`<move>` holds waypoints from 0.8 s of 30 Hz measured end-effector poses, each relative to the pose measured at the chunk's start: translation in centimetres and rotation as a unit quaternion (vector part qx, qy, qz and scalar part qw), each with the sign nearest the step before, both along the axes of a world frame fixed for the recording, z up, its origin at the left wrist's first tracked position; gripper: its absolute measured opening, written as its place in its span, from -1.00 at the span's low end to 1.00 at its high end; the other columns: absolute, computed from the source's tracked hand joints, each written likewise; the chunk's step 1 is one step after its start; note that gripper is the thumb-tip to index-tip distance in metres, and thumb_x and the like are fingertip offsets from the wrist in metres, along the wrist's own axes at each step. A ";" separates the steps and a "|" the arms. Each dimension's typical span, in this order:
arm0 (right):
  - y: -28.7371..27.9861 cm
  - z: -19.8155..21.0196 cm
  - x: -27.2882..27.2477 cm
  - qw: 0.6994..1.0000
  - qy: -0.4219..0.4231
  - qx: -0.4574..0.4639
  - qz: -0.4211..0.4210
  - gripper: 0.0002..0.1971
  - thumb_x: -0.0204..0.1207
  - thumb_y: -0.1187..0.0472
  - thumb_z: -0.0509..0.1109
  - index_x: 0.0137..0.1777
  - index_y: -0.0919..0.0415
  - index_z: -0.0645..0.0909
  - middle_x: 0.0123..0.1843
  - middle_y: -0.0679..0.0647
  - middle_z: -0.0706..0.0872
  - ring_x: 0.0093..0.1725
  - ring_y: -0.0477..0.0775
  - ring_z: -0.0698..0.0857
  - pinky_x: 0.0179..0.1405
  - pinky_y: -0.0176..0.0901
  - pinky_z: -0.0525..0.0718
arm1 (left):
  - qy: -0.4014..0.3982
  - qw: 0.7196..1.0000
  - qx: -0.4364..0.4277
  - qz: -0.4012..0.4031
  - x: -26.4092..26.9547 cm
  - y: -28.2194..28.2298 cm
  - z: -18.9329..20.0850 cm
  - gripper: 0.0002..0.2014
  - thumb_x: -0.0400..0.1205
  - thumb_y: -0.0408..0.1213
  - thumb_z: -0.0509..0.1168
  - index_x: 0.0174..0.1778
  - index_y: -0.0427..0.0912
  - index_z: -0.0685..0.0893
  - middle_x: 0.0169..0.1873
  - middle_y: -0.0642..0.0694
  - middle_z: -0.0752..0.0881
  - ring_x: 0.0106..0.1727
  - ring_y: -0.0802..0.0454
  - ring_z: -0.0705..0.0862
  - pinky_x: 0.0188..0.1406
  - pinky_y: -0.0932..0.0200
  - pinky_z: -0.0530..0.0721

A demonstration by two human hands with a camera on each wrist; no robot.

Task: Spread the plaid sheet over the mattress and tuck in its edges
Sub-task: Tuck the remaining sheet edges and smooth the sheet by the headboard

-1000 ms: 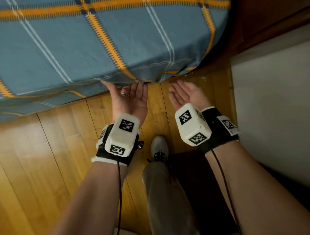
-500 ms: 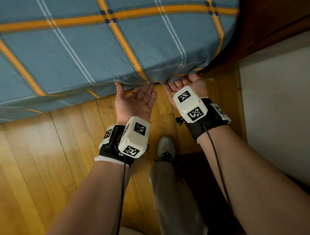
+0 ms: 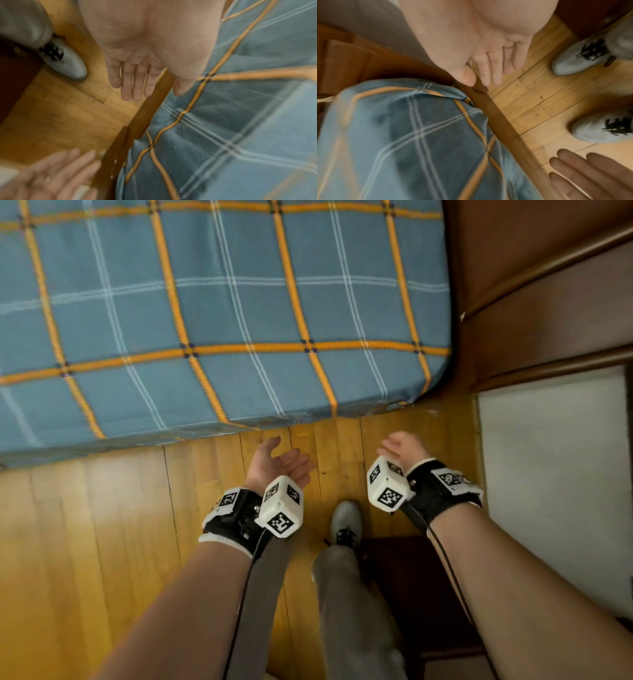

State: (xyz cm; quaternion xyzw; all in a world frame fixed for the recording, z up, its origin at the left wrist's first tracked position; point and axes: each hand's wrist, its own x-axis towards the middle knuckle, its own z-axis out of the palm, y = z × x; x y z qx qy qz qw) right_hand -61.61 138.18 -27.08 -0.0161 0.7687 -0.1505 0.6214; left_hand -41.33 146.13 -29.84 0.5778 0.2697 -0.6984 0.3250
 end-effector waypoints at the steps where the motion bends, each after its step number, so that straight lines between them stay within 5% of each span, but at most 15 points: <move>1: 0.7 1.4 0.4 0.999 -0.005 0.003 0.041 -0.56 0.74 0.23 0.03 0.58 0.32 0.33 0.59 0.19 0.43 0.56 0.19 0.42 0.52 0.12 0.42 | -0.019 0.999 0.007 -0.025 0.5 0.2 1.6 -0.46 0.63 0.06 0.23 0.39 -0.27 0.56 0.18 -0.23 0.72 0.04 -0.19 0.73 -0.05 -0.05 0.65; 4: 0.5 7.2 2.3 0.990 0.001 0.001 0.141 -0.58 0.71 0.17 0.09 0.50 0.29 0.45 0.54 0.17 0.51 0.53 0.19 0.45 0.47 0.10 0.36 | -0.081 0.991 0.003 -0.106 2.7 0.0 8.9 -0.51 0.66 -0.01 0.23 0.42 -0.25 0.56 0.28 -0.25 0.66 0.01 -0.19 0.68 -0.31 0.03 0.59; 6: -0.6 12.6 4.0 0.973 -0.019 -0.012 0.232 -0.56 0.72 0.13 0.07 0.49 0.34 0.46 0.53 0.19 0.51 0.53 0.18 0.46 0.43 0.00 0.33 | -0.107 0.983 -0.025 -0.148 4.4 -1.0 15.8 -0.67 0.69 -0.06 0.22 0.12 -0.28 0.65 0.13 -0.24 0.68 0.00 -0.19 0.65 -0.09 -0.06 0.65; 8: -1.1 18.3 5.6 0.947 -0.006 -0.047 0.317 -0.39 0.55 -0.11 0.23 0.43 0.33 0.54 0.47 0.17 0.57 0.47 0.20 0.53 0.25 -0.09 0.38 | -0.153 0.972 -0.055 -0.169 7.0 -1.9 22.8 -0.75 0.70 -0.12 0.22 -0.16 -0.22 0.63 -0.12 -0.18 0.66 -0.09 -0.16 0.64 0.28 -0.11 0.60; 10: -3.1 22.3 6.8 0.917 0.020 -0.090 0.389 -0.31 0.27 -0.24 0.36 0.26 0.26 0.69 0.37 0.20 0.68 0.34 0.23 0.63 0.21 -0.03 0.47 | -0.202 0.958 -0.089 -0.182 9.5 -3.1 30.2 -0.75 0.69 -0.15 0.24 -0.28 -0.17 0.59 -0.29 -0.10 0.59 -0.28 -0.04 0.58 0.03 0.11 0.65; 12: -5.2 29.1 9.3 0.881 0.051 -0.143 0.449 -0.43 0.41 -0.16 0.38 0.17 0.34 0.73 0.27 0.29 0.72 0.28 0.28 0.66 0.28 0.09 0.57 | -0.265 0.934 -0.108 -0.212 11.8 -3.8 36.6 -0.77 0.68 -0.17 0.26 -0.27 -0.16 0.59 -0.31 -0.10 0.55 -0.34 0.02 0.50 -0.39 0.24 0.52; 15: -7.4 39.9 13.9 0.798 0.064 -0.219 0.558 -0.55 0.64 0.00 0.28 0.21 0.42 0.69 0.22 0.26 0.73 0.25 0.20 0.64 0.21 -0.05 0.51 | -0.396 0.854 -0.124 -0.315 14.8 -3.7 45.2 -0.69 0.64 -0.08 0.31 0.09 -0.27 0.70 -0.03 -0.28 0.70 -0.01 -0.19 0.65 -0.09 0.07 0.58; 19: -8.2 50.1 18.3 0.687 0.082 -0.307 0.654 -0.58 0.65 0.01 0.26 0.30 0.33 0.66 0.36 0.24 0.67 0.40 0.27 0.57 0.36 -0.05 0.49 | -0.513 0.751 -0.138 -0.393 17.8 -1.5 55.5 -0.60 0.63 -0.10 0.33 0.27 -0.30 0.66 0.22 -0.24 0.71 0.27 -0.19 0.65 0.21 0.09 0.55; 24: -7.4 56.1 20.7 0.682 0.086 -0.351 0.636 -0.32 0.48 -0.09 0.44 0.55 0.20 0.43 0.45 0.15 0.60 0.42 0.19 0.57 0.40 -0.11 0.49 | -0.611 0.651 -0.119 -0.434 20.9 1.5 61.8 -0.63 0.59 -0.03 0.34 0.27 -0.09 0.64 0.32 -0.20 0.61 0.33 -0.16 0.59 0.28 0.07 0.54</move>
